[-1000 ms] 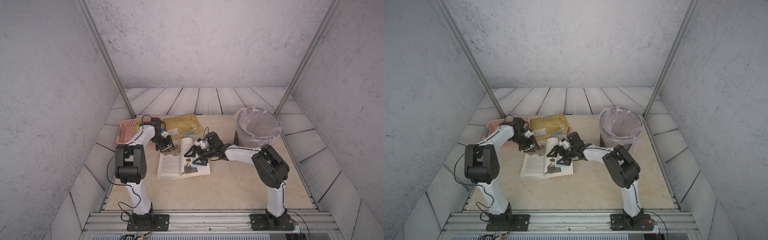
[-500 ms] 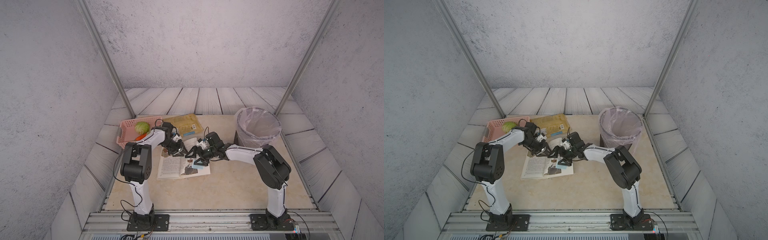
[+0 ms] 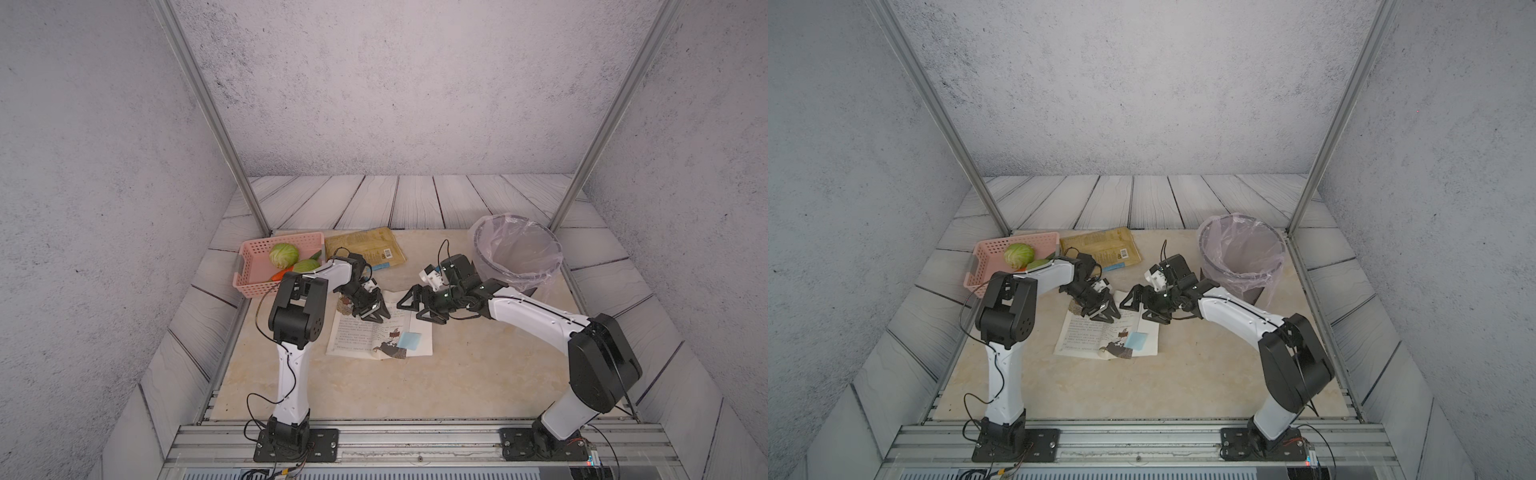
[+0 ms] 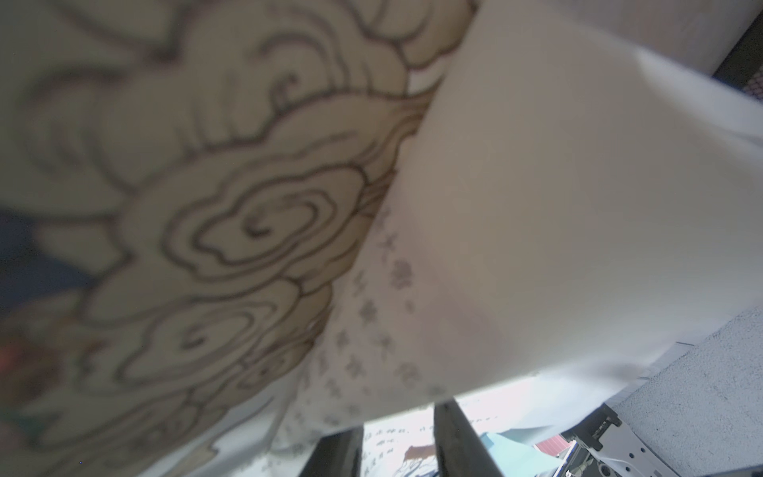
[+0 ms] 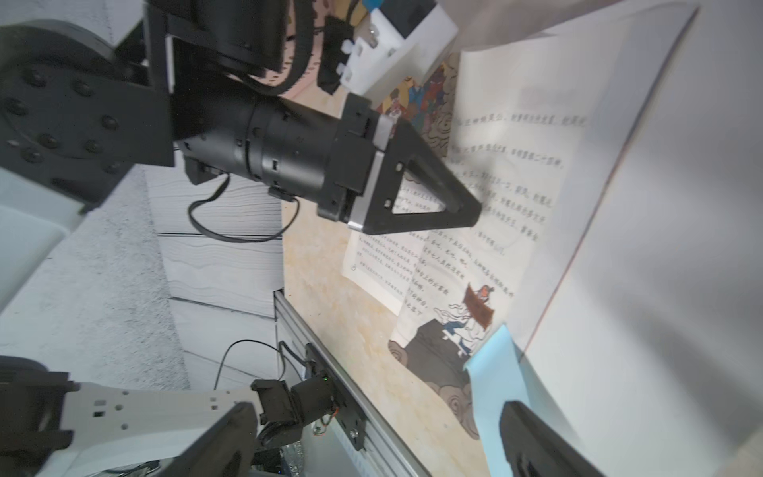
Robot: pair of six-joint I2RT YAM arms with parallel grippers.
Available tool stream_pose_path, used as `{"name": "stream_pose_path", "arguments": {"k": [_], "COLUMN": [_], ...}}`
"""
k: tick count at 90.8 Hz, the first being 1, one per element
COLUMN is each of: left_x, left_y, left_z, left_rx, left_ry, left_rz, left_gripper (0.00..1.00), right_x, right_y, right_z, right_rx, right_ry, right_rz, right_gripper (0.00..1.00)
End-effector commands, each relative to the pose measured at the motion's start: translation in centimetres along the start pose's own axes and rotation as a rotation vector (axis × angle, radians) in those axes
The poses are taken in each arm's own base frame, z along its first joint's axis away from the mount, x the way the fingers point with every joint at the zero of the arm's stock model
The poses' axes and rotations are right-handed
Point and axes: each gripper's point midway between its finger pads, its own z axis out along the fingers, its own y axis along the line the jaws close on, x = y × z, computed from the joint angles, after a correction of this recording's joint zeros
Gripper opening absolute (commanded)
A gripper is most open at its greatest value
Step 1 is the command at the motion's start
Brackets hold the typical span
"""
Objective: Peel off the used sticky note
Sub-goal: Turn the page of the book at the center of the board, then tear off the note from the book.
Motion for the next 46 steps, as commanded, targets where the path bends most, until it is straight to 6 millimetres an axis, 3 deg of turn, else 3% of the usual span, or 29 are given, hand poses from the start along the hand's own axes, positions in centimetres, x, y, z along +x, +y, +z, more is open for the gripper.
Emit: {"name": "stream_pose_path", "arguments": {"k": [1,8,24,46], "left_x": [1.0,1.1,1.1,1.2], "left_y": [2.9,2.7,2.9,3.1], "left_z": [2.8,2.8,2.6,2.5], "left_rx": [-0.124,-0.131,-0.144,-0.151], "left_ry": [0.072,0.069,0.052,0.051], "left_rz": [-0.023,-0.015,-0.009,-0.008], "left_gripper": [0.35,0.35,0.34,0.34], "right_x": [2.7,3.7,5.0,6.2], "right_y": [-4.8,-6.1,-7.1,-5.6], "right_z": [0.1,0.7,1.3,2.0], "right_rx": [0.159,0.166,0.149,0.088], "right_ry": [0.067,0.088,0.115,0.161], "right_rz": [0.043,0.082,0.127,0.117], "right_gripper": [0.94,0.91,0.84,0.57]}}
